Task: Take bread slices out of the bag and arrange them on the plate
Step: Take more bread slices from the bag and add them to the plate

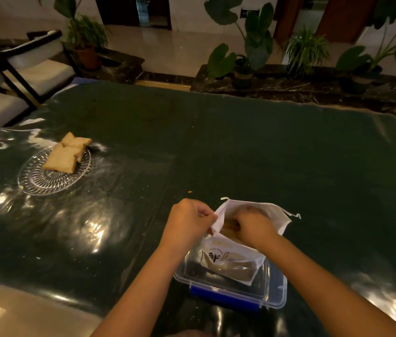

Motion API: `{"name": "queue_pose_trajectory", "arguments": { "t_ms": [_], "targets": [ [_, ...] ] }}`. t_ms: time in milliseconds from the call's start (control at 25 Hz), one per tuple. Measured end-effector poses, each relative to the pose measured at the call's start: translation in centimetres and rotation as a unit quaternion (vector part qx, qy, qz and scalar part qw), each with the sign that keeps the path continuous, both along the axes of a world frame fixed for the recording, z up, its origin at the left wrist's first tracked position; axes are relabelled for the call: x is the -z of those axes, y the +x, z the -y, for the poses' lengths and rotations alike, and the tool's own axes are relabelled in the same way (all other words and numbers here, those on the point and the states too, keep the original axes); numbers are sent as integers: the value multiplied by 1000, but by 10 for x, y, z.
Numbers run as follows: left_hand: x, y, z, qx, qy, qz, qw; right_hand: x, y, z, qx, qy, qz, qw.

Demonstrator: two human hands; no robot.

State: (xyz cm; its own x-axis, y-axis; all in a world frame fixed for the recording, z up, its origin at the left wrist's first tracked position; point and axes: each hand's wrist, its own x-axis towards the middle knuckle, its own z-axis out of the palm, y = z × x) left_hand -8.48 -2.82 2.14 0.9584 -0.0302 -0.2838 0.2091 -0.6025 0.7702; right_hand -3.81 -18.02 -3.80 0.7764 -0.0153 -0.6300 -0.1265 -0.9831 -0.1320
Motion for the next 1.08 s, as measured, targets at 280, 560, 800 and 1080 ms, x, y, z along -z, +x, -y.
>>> {"name": "queue_pose_trajectory", "arguments": {
  "t_ms": [280,560,800,1080],
  "targets": [
    [-3,-3,-1,-13,-31,-14,999,-14,-13,15,-11,74,48,996],
    [-2,1,-7,-7,-47,7,999,-60,-29,41,-53,170,167,970],
    [-6,7,-6,35,-59,83,994,-104,-36,52,-55,215,237,946],
    [-21,13,15,137,-96,129,977,-153,-43,64,-78,242,316,914]
  ]
}}
